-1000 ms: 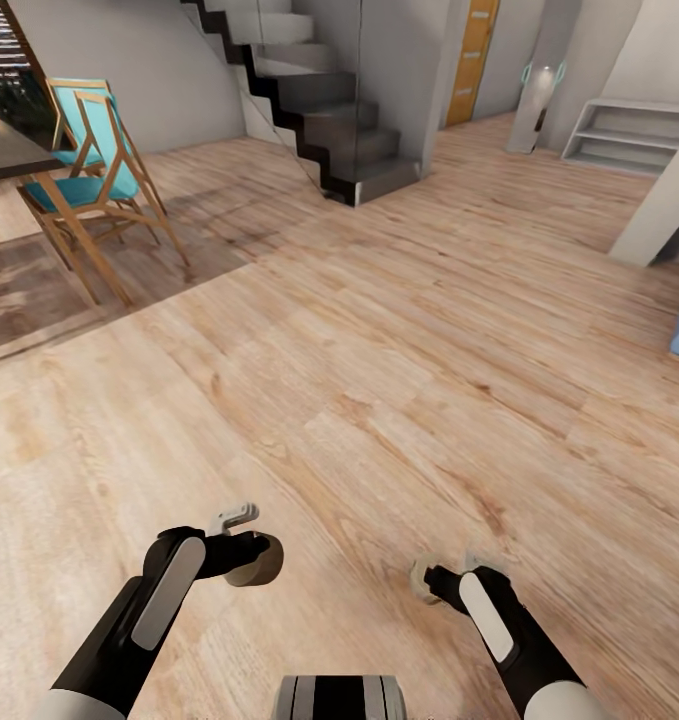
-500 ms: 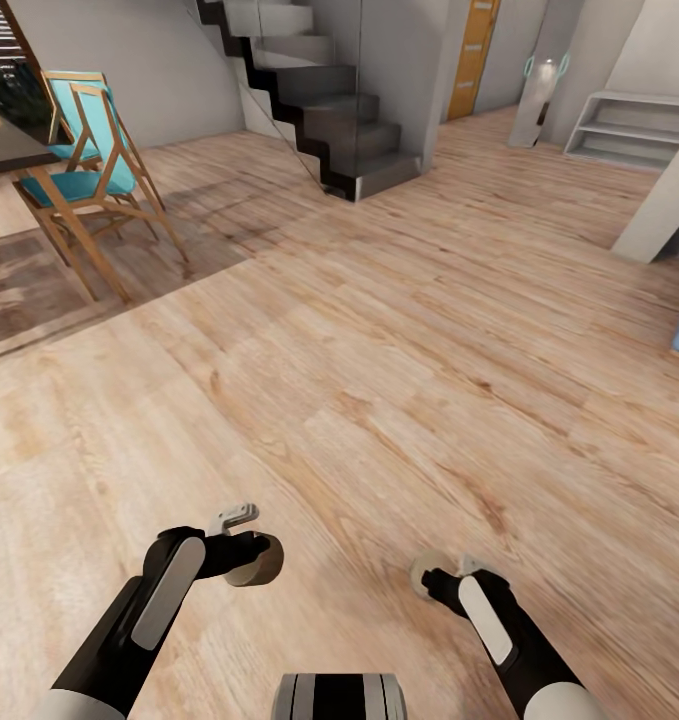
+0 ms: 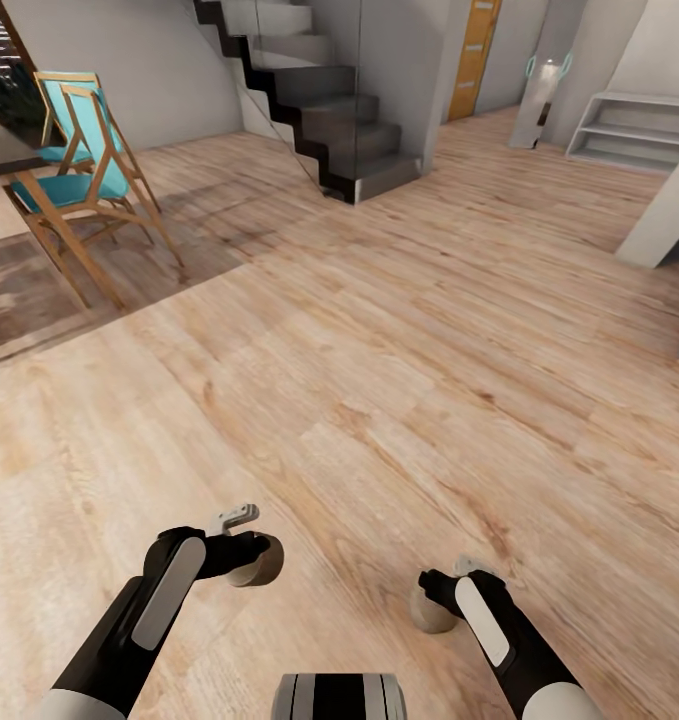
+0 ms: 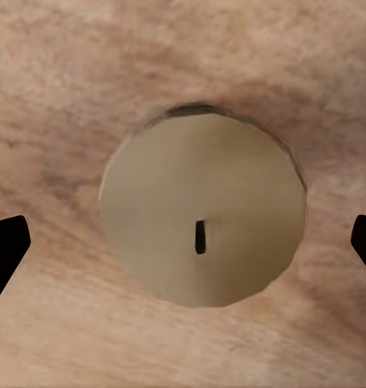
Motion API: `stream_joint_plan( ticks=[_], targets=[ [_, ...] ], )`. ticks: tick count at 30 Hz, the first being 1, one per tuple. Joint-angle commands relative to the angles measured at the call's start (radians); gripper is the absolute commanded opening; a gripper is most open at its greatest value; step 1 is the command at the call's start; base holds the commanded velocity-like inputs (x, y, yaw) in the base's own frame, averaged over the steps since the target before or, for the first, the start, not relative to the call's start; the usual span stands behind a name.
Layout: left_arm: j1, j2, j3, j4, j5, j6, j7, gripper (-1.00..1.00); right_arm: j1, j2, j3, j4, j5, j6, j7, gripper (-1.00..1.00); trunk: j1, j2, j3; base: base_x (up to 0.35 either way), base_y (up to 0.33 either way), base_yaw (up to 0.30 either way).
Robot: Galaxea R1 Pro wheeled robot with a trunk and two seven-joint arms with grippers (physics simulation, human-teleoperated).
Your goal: Place each of the two pumpkins and all three candles from the living room inside a cabinet in the living room (use any cabinet), then make sure every cabinet is closed, and position the cauldron so it is next to a table in the living room.
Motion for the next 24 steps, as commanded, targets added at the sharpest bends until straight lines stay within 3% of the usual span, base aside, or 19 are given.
stream_joint_plan(
  ticks=[1, 21, 24],
  targets=[
    [0.0, 0.001, -0.002, -0.001, 0.009, 0.001, 0.009, -1.0, 0.0, 0.0, 0.003, -0.001, -0.01, 0.001, -0.01, 1.0, 0.0, 0.0, -0.001, 0.163, -0.138, 0.0],
    [0.0, 0.002, -0.002, -0.005, 0.011, 0.004, 0.005, -1.0, 0.0, 0.0, 0.003, 0.0, -0.01, -0.018, -0.009, 1.0, 0.0, 0.0, -0.001, 0.048, -0.011, 0.0],
    [0.0, 0.006, -0.002, -0.018, 0.035, 0.019, -0.017, -1.0, 0.0, 0.0, 0.003, 0.0, -0.01, -0.02, -0.009, 1.0, 0.001, -0.001, -0.005, 0.0, 0.0, 0.0]
  ],
)
